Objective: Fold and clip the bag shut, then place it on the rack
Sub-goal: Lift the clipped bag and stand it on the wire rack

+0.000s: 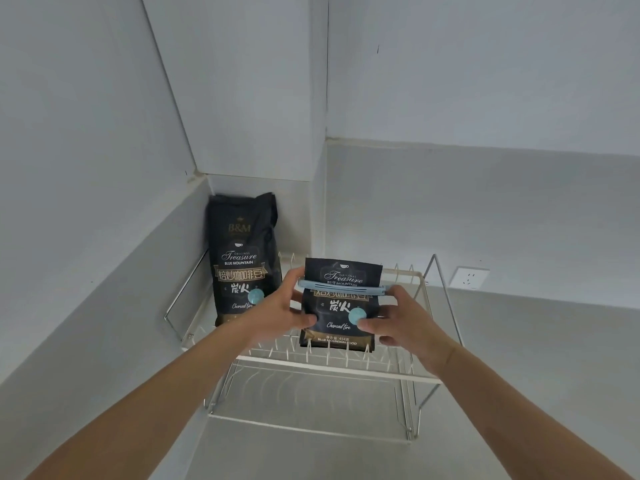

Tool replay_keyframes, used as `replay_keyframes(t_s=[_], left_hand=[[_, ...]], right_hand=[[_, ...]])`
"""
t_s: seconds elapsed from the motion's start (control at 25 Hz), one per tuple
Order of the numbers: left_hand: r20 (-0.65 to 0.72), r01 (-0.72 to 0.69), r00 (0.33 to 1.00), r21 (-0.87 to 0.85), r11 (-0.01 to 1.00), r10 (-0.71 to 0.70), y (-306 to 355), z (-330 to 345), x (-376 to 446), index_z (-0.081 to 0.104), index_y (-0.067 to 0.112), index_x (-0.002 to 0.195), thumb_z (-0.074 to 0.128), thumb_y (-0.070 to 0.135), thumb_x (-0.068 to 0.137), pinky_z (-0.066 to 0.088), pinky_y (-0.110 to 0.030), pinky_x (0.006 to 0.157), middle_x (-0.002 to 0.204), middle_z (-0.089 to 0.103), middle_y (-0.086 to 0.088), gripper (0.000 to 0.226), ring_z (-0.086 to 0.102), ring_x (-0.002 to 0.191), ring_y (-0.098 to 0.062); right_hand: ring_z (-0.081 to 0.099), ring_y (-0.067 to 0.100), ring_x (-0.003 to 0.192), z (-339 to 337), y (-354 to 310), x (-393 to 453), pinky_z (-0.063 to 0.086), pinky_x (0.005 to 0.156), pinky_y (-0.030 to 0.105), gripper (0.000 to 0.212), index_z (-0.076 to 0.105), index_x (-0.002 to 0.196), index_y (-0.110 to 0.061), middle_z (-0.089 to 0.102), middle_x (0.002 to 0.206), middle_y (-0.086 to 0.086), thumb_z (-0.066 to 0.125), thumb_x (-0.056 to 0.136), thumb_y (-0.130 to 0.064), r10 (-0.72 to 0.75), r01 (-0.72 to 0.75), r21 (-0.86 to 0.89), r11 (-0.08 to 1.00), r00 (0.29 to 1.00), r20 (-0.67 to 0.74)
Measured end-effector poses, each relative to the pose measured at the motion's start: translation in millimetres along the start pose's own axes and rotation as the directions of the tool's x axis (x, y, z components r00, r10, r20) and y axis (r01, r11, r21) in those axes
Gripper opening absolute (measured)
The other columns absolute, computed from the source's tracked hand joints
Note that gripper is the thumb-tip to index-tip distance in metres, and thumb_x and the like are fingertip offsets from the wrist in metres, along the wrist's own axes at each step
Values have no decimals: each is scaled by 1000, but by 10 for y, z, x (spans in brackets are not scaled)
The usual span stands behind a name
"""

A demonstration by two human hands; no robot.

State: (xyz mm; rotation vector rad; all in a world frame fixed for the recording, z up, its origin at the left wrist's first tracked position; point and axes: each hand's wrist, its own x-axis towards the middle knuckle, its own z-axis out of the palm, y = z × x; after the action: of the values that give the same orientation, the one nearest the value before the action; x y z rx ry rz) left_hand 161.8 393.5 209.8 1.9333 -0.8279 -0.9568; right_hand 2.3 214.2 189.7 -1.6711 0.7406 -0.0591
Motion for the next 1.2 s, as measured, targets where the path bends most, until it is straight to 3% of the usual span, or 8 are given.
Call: replay_keyframes(t_s=[0.12, 0.24, 0.4, 0.48, 0.6, 0.72, 0.92, 1.2], left_hand=[[14, 44, 999, 24, 999, -45, -43, -6, 62, 20, 44, 138, 66, 3, 87, 54, -45, 93, 109, 60, 2, 81, 65, 103, -26], [34, 99, 995, -37, 994, -98, -72, -38, 129, 16, 48, 140, 67, 5, 87, 54, -43, 89, 111, 63, -4, 85, 63, 102, -30], [68, 109, 992, -59, 992, -105, -97, -27, 218, 2, 48, 143, 78, 10, 77, 53, -11, 60, 102, 65, 12, 107, 67, 84, 0], [86, 61, 995, -13, 998, -59, -127, 27, 265, -10, 49, 141, 83, 6, 69, 56, -11, 65, 108, 63, 14, 125, 68, 85, 5], [69, 25, 997, -12, 1000, -24, -142, 76, 327, -19, 51, 139, 84, 0, 64, 59, -26, 82, 118, 59, 9, 138, 66, 98, -7], [29, 19, 999, -48, 999, -17, -118, 28, 427, -17, 46, 143, 83, -2, 67, 55, -10, 60, 108, 55, 19, 134, 63, 83, 4], [-24, 8, 1000, -47, 999, -9, -81, -8, 524, -5, 38, 147, 79, -1, 74, 48, -1, 60, 100, 49, 25, 118, 52, 82, 7], [-58, -36, 998, -89, 995, 31, -126, -17, 571, 4, 39, 145, 81, -4, 70, 52, -3, 61, 101, 52, 24, 115, 56, 86, 4]], right_hand=[[70, 20, 98, 32, -20, 24, 61, 80, 42, 64, 41, 124, -23, 75, 108, 2, 82, 76, -14, 50, -50, -21, 999, 999, 5], [71, 23, 98, 20, -70, 64, 63, 75, 47, 79, 32, 134, -34, 75, 107, 5, 81, 76, -10, 75, -75, 18, 997, 997, 32], [69, 27, 99, 38, -104, 120, 62, 76, 52, 89, 30, 132, -41, 69, 110, 4, 84, 71, -7, 81, -79, -33, 996, 995, 60], [69, 27, 100, 50, -94, 149, 63, 77, 50, 101, 25, 132, -45, 67, 111, 4, 87, 64, -6, 90, -84, -80, 993, 993, 78], [68, 26, 102, 65, -64, 209, 62, 81, 48, 110, 20, 134, -47, 66, 113, 4, 88, 58, -5, 79, -72, -85, 994, 993, 83], [68, 21, 96, 99, -43, 293, 64, 75, 40, 105, 19, 132, -45, 67, 106, 1, 88, 62, -8, 50, -48, -48, 998, 998, 35], [65, 21, 99, 139, -47, 423, 60, 58, 25, 102, 18, 132, -48, 63, 112, 1, 87, 68, -9, 3, -2, 43, 999, 1000, -19], [65, 27, 106, 112, -75, 449, 64, 64, 35, 98, 27, 132, -46, 61, 119, 4, 84, 68, 0, -32, 34, 59, 998, 999, -24]])
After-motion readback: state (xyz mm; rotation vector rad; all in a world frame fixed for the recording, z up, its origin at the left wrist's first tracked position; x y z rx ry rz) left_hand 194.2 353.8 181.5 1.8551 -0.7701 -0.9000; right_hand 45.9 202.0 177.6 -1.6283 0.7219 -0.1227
